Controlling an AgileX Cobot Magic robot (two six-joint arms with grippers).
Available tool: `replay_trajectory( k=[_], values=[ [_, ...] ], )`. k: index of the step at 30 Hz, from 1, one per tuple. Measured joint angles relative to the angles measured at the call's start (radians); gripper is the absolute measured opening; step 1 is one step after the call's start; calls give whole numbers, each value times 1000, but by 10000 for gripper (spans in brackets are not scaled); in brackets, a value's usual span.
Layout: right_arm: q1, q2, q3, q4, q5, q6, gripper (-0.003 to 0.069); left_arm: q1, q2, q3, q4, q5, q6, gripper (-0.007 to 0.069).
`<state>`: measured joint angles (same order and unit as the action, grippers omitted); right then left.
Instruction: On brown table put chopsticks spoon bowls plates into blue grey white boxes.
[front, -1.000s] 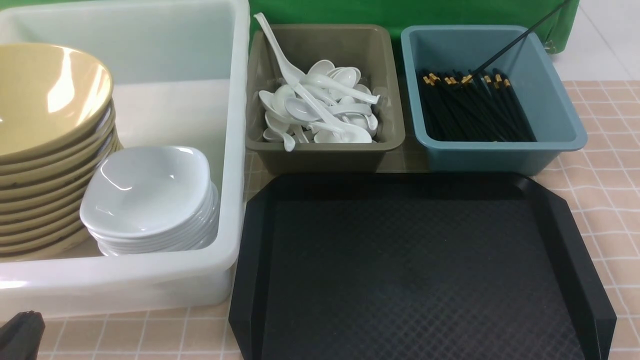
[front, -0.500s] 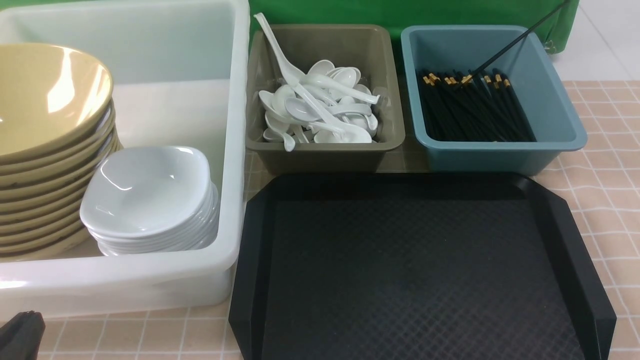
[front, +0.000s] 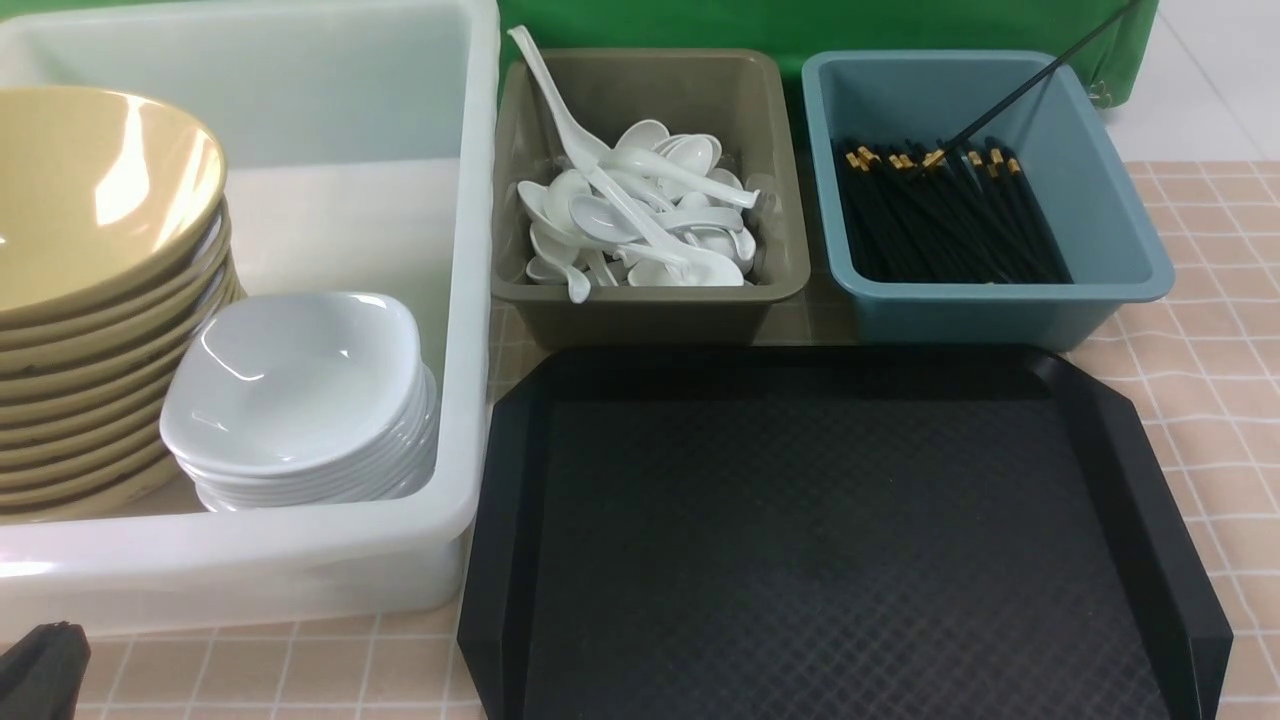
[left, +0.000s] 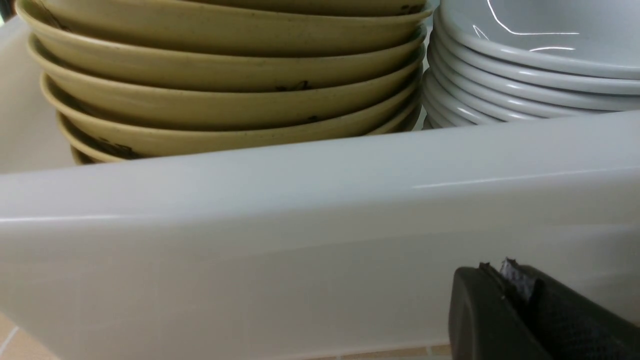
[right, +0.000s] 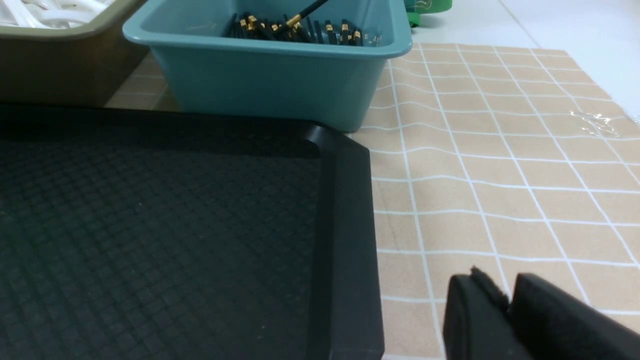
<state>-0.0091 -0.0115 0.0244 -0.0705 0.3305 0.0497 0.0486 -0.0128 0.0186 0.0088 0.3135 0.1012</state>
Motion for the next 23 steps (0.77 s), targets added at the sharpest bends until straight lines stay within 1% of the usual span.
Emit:
replay_trajectory(
  k=[23],
  values=[
    [0,0,0,0,0,0,174,1,0,0,0,0,0,6]
  ],
)
